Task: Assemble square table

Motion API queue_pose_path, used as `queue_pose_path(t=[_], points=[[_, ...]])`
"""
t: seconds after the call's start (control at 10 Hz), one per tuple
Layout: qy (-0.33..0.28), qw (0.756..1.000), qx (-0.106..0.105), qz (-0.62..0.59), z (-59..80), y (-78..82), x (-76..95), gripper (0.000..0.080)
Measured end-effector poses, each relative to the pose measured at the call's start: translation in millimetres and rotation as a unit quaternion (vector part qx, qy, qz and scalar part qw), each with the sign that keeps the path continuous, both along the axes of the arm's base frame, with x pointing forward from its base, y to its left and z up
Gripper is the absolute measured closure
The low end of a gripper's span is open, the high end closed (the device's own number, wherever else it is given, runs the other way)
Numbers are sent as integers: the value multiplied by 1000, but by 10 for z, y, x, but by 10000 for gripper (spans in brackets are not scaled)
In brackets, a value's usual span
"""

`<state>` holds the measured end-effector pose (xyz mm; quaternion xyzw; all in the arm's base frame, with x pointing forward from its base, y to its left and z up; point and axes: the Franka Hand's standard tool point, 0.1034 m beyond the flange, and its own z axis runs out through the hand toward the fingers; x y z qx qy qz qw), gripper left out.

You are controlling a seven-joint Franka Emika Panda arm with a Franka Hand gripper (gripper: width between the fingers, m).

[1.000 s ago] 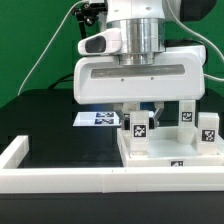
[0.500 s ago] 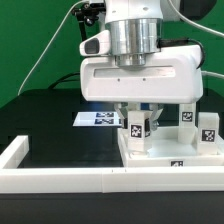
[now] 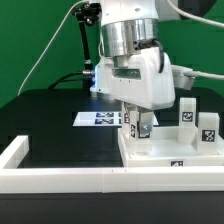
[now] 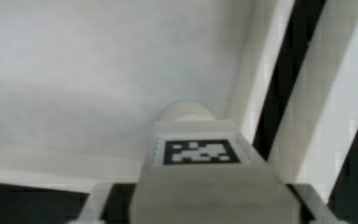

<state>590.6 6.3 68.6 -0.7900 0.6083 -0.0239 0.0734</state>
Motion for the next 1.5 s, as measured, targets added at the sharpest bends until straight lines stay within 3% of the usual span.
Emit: queue_pose_path(t=[0.4, 0.7, 1.1, 1.5], points=[[9, 997, 18, -72, 3, 3, 1, 509], [2, 1000, 6, 9, 3, 15, 0, 175], [-14, 980, -19, 198, 0, 51, -1, 151], [1, 887, -49, 459, -7, 57, 15, 150]])
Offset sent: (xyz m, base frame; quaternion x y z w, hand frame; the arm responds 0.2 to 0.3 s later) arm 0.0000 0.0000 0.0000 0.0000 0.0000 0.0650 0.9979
